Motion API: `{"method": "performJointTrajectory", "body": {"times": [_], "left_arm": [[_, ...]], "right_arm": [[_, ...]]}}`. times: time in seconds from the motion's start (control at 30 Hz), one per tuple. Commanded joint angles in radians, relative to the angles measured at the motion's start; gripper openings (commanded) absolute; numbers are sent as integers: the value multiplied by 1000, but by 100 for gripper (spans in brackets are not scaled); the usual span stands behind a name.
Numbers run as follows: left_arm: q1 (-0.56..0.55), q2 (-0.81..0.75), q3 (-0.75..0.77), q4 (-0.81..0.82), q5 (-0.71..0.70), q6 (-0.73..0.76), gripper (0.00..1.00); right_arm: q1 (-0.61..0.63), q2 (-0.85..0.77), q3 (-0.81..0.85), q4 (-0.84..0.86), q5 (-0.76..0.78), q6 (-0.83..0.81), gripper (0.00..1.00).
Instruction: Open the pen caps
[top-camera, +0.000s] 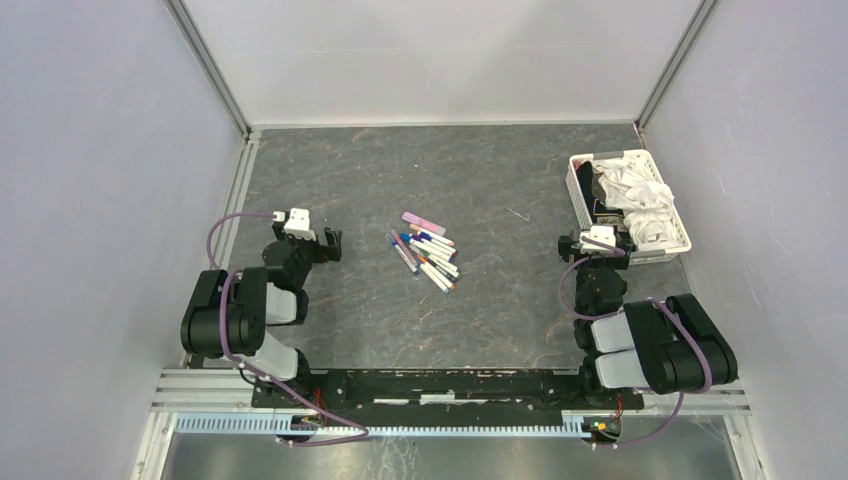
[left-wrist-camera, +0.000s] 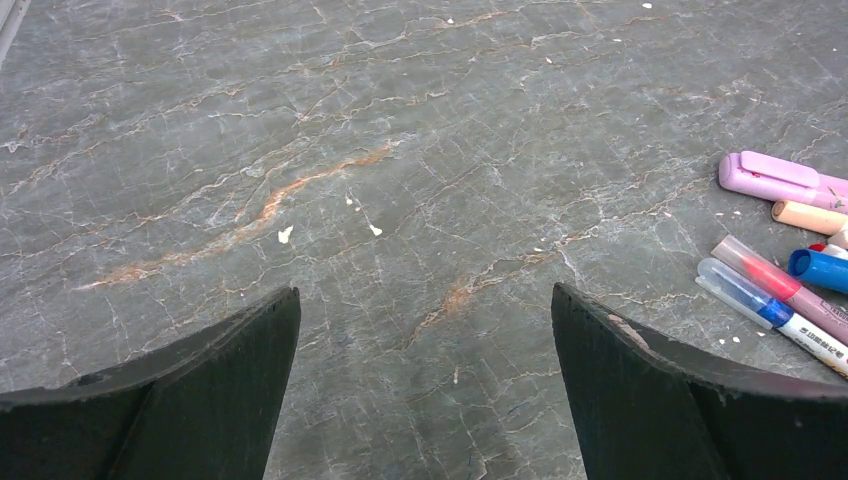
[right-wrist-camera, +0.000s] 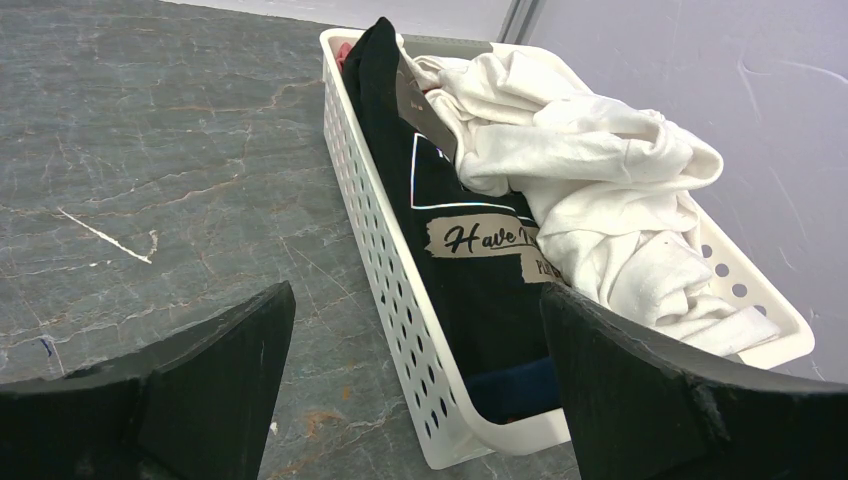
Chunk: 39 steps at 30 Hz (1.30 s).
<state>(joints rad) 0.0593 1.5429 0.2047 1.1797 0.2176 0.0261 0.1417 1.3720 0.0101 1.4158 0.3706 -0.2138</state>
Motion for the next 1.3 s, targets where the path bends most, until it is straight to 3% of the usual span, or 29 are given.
{"method": "performJointTrajectory", "body": {"times": [0.0, 0.5, 0.57, 0.67, 0.77, 0.9, 1.1, 1.27], "left_arm": [[-3, -4, 19, 45, -11, -32, 100], [-1, -10, 13, 59, 0, -34, 100], [7, -62, 46, -35, -4, -44, 100], [13, -159, 263, -516, 56, 12, 100], [16, -154, 428, -794, 105, 48, 100], [20, -184, 531, -968, 112, 65, 100], [24, -237, 655, -1205, 146, 111, 100], [38, -222, 794, -1375, 237, 131, 100]], "right_arm": [[-5, -5, -116, 30, 10, 14, 98], [-4, -11, -117, 36, 11, 15, 98], [-5, -59, -115, -10, 7, 14, 98], [10, -157, -21, -289, 3, 15, 98], [31, -234, 65, -469, 17, 42, 98], [44, -378, 92, -579, 24, 98, 98], [46, -518, 299, -929, -32, 202, 98], [44, -530, 506, -1155, 26, 534, 98]]}}
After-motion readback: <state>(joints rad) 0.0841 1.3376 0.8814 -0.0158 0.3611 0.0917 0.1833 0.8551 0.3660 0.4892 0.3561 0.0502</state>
